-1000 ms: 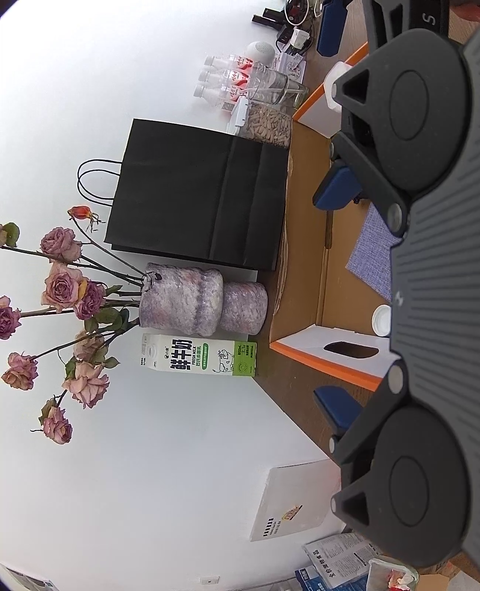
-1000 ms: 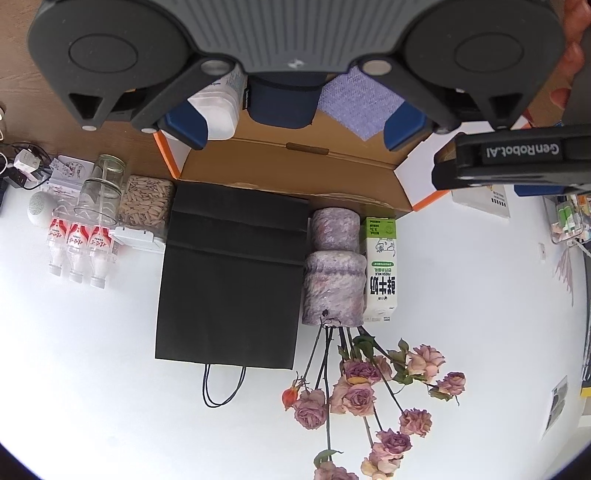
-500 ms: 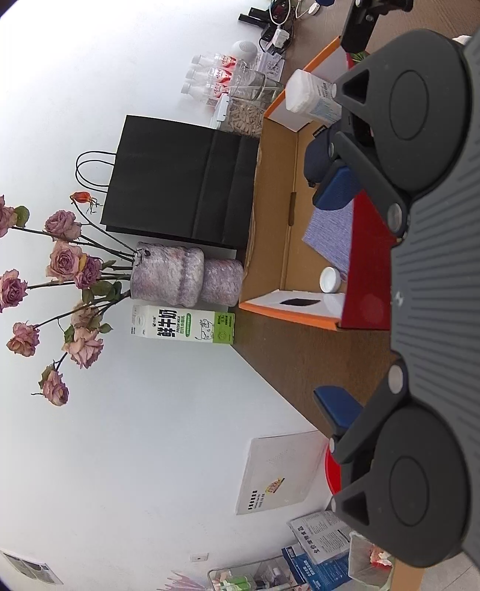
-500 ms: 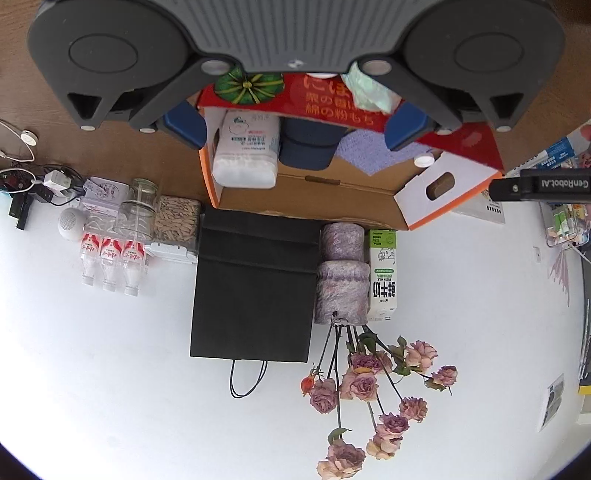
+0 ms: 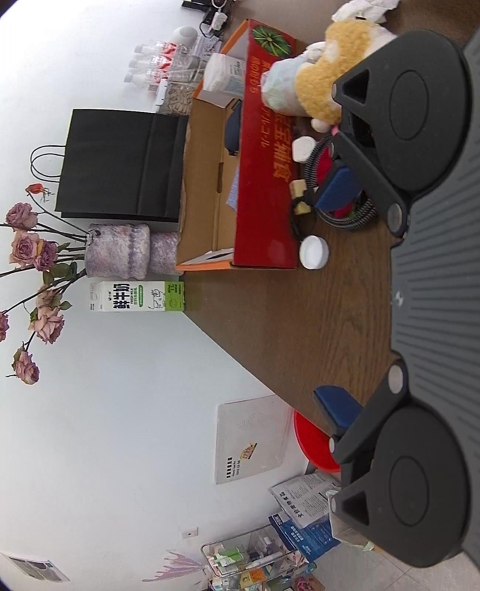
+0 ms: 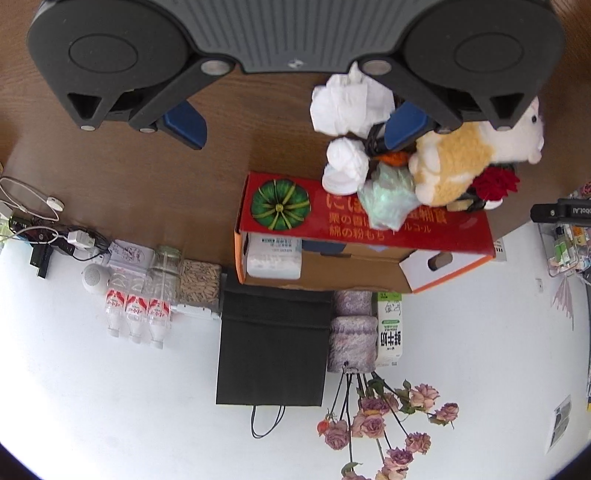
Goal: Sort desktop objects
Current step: 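Withdraw both grippers from the box back toward the remaining objects, then grasp the large white cap with the left gripper while the right grasps the crumpled tissue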
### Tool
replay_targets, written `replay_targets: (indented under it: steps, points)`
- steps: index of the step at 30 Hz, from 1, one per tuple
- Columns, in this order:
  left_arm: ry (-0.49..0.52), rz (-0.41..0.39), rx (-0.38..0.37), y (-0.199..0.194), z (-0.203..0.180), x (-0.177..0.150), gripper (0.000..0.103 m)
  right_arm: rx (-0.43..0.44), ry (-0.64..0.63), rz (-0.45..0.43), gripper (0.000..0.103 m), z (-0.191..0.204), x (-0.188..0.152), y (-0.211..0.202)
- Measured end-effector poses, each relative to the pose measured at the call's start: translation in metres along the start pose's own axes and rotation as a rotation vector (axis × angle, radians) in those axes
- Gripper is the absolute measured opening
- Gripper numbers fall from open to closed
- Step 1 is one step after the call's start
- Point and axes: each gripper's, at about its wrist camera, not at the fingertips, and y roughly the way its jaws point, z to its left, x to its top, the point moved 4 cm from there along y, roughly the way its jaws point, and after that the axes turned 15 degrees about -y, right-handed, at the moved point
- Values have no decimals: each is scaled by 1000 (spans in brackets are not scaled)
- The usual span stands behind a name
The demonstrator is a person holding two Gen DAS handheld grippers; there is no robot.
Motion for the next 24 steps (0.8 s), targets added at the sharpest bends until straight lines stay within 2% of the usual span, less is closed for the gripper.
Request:
replay_targets:
  steps: [3, 10, 15, 24]
  points:
    - [45, 23, 6, -7, 4, -14, 103, 5, -1, 27, 103, 3, -15, -5]
    - [150, 78, -12, -15, -1, -44, 103, 25, 10, 37, 103, 5, -26, -11]
    - [232, 91, -68, -18, -19, -55, 103, 42, 7, 52, 103, 9, -29, -8]
    - [260, 100, -89, -9, -37, -60, 103, 64, -2, 92, 103, 16, -36, 2]
